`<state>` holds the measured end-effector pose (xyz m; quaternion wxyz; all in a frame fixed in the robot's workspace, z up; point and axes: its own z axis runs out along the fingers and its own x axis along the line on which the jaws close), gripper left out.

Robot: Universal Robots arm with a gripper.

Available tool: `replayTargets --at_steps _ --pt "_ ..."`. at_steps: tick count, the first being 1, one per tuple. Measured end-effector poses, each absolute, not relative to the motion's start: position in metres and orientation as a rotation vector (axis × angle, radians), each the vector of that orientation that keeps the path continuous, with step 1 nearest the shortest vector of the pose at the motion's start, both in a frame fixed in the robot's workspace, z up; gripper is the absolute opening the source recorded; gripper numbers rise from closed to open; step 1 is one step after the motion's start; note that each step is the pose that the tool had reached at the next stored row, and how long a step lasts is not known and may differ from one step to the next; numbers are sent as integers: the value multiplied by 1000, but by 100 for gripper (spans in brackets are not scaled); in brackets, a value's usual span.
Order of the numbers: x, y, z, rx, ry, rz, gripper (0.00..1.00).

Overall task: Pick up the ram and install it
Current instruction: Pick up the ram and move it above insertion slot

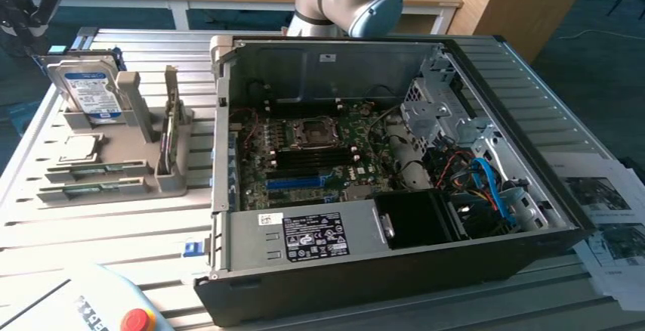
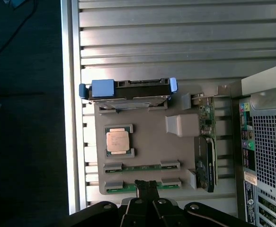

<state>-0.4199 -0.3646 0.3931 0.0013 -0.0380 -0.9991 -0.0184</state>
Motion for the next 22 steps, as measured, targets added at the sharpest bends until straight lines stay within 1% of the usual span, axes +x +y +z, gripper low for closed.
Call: replayTargets --at_steps 9,22 --pt "-420 -365 393 -69 -3137 -57 10" --pt "-420 -365 393 256 -3124 -55 10"
